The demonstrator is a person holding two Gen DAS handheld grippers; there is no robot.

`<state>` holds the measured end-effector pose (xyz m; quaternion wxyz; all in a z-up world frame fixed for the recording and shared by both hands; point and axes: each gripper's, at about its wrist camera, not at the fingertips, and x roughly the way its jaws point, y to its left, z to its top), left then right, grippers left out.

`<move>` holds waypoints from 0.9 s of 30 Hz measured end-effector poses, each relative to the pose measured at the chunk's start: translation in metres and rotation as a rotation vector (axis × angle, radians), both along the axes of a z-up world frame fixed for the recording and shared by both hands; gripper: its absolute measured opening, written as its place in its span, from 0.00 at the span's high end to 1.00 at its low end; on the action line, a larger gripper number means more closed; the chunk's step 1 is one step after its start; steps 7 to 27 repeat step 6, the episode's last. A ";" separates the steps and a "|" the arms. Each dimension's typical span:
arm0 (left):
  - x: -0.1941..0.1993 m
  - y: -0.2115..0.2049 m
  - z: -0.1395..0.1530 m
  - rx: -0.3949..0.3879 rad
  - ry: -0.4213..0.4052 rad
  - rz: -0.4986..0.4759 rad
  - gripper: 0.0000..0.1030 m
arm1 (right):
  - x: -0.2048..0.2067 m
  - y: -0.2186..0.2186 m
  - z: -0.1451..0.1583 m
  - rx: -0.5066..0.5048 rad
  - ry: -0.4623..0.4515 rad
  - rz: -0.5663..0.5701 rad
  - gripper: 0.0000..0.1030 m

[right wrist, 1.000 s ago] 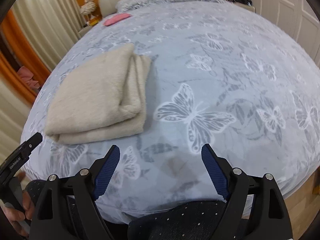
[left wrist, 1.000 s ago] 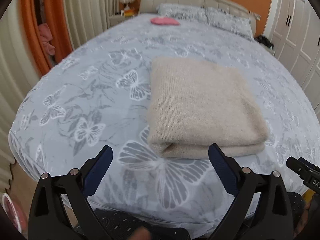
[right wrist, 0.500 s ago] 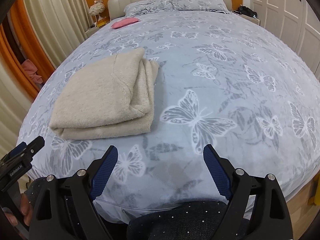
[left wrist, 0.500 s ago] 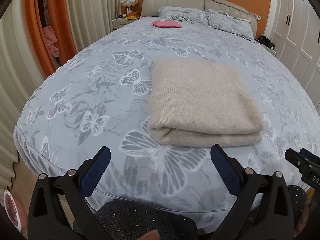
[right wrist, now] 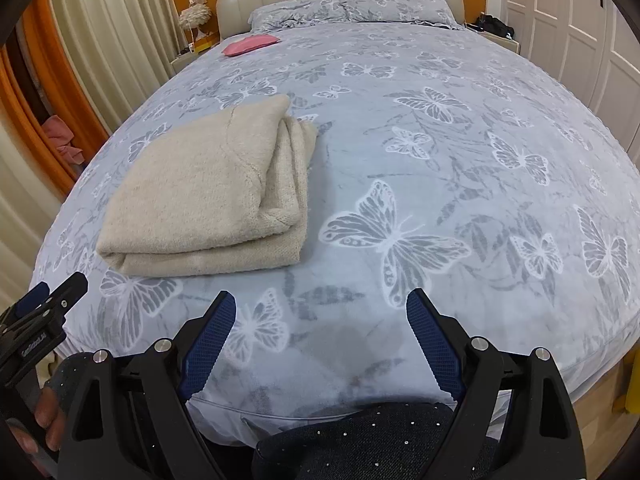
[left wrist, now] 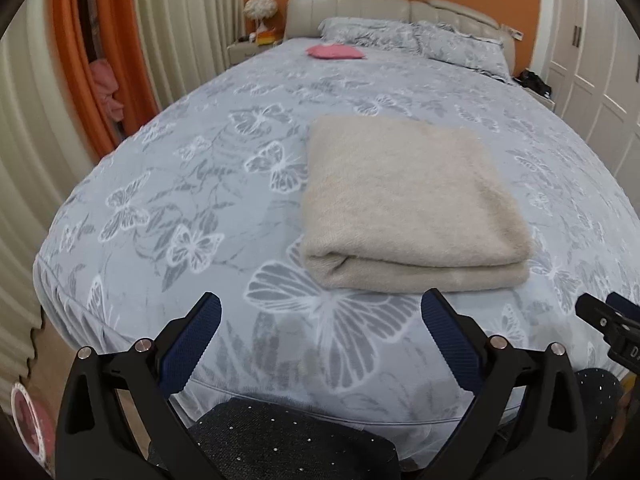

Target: Fold small clothes

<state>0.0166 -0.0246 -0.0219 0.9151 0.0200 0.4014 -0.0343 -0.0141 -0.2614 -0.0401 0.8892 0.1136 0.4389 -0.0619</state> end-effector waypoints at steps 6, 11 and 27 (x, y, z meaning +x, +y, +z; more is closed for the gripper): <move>0.003 -0.004 -0.004 0.014 0.020 -0.015 0.05 | -0.003 0.000 0.002 -0.014 -0.008 -0.006 0.17; 0.003 -0.004 -0.004 0.014 0.020 -0.015 0.05 | -0.003 0.000 0.002 -0.014 -0.008 -0.006 0.17; 0.003 -0.004 -0.004 0.014 0.020 -0.015 0.05 | -0.003 0.000 0.002 -0.014 -0.008 -0.006 0.17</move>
